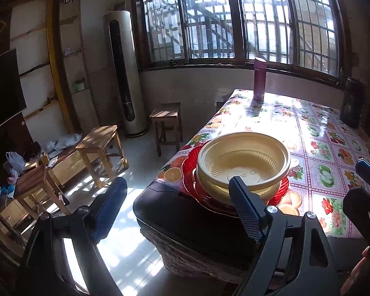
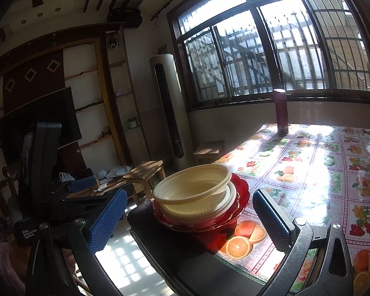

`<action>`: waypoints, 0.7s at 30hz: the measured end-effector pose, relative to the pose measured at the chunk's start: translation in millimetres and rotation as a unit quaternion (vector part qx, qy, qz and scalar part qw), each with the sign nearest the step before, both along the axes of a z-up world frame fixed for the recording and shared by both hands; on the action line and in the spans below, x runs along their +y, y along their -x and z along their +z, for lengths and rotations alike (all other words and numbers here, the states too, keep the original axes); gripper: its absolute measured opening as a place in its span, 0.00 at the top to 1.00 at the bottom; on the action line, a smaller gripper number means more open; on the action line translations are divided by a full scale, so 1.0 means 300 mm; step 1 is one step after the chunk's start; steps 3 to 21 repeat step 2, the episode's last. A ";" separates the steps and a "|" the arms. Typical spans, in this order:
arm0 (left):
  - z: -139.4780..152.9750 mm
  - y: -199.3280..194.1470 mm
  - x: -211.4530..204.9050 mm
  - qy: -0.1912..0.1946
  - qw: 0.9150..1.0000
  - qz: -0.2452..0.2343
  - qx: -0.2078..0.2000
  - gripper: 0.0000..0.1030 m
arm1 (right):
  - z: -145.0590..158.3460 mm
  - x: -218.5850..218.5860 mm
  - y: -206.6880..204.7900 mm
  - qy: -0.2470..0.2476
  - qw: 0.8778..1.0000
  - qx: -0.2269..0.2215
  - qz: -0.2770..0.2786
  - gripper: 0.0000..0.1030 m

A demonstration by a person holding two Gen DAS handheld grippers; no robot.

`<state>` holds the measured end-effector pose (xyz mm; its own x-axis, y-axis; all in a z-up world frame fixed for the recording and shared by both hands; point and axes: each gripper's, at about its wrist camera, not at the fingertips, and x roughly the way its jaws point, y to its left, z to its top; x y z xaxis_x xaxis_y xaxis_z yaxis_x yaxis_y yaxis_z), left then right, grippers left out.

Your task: Organize plates and bowls

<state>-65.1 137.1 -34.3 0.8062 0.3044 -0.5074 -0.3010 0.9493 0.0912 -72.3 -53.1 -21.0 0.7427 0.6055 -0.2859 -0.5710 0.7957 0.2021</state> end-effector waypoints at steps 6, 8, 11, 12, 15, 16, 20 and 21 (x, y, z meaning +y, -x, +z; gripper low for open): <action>-0.001 -0.001 0.000 -0.002 1.000 0.000 -0.001 0.17 | -0.003 -0.003 -0.002 -0.002 1.000 0.002 -0.002 0.01; -0.001 -0.001 0.000 -0.002 1.000 0.000 -0.001 0.17 | -0.003 -0.003 -0.002 -0.002 1.000 0.002 -0.002 0.01; -0.001 -0.001 0.000 -0.002 1.000 0.000 -0.001 0.17 | -0.003 -0.003 -0.002 -0.002 1.000 0.002 -0.002 0.01; -0.001 -0.001 0.000 -0.002 1.000 0.000 -0.001 0.17 | -0.003 -0.003 -0.002 -0.002 1.000 0.002 -0.002 0.01; -0.001 -0.001 0.000 -0.002 1.000 0.000 -0.001 0.17 | -0.003 -0.003 -0.002 -0.002 1.000 0.002 -0.002 0.01; -0.001 -0.001 0.000 -0.002 1.000 0.000 -0.001 0.17 | -0.003 -0.003 -0.002 -0.002 1.000 0.002 -0.002 0.01; -0.001 -0.001 0.000 -0.002 1.000 0.000 -0.001 0.17 | -0.003 -0.003 -0.002 -0.002 1.000 0.002 -0.002 0.01; -0.001 -0.001 0.000 -0.002 1.000 0.000 -0.001 0.17 | -0.003 -0.003 -0.002 -0.002 1.000 0.002 -0.002 0.01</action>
